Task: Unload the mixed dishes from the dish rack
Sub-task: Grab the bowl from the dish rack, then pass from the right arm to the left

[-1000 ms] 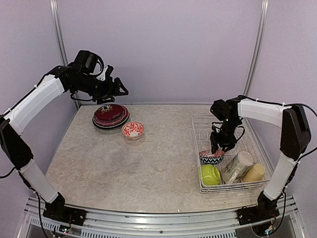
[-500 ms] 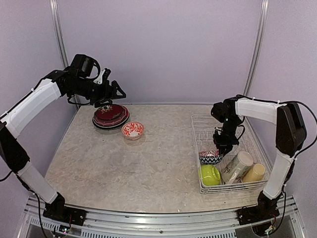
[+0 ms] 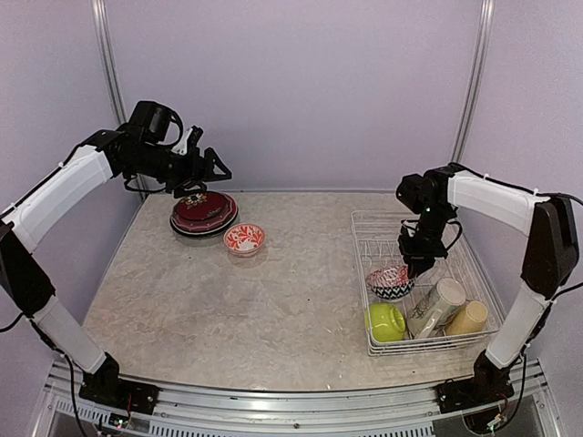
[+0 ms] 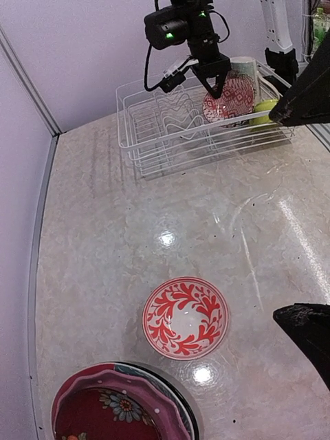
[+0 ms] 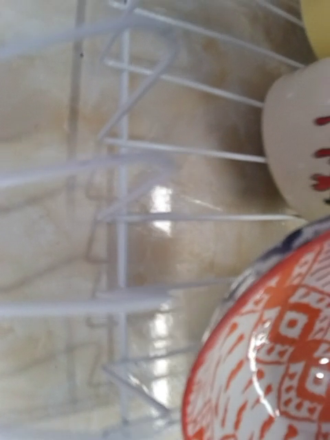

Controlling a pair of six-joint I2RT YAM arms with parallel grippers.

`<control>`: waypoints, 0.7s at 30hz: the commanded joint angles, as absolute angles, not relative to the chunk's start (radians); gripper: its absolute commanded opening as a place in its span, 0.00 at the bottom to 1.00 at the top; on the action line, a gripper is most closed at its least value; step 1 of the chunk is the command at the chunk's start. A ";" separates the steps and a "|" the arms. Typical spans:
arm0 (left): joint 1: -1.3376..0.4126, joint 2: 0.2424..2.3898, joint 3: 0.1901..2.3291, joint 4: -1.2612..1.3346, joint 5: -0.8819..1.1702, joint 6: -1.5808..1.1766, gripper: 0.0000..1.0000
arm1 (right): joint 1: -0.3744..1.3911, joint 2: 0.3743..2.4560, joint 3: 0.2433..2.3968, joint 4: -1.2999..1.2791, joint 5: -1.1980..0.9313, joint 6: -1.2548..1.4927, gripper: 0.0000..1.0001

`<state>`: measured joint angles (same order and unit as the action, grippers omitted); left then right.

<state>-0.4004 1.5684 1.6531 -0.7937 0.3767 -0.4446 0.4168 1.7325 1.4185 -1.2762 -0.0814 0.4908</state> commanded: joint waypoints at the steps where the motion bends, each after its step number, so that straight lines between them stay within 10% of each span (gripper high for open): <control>1: -0.390 1.605 1.640 -0.779 0.416 -0.446 0.85 | 0.425 1.655 1.438 -1.328 -0.078 0.469 0.00; 21: -0.351 1.693 1.585 -0.648 0.796 -0.556 0.85 | 0.523 1.512 1.619 -0.877 0.175 0.474 0.00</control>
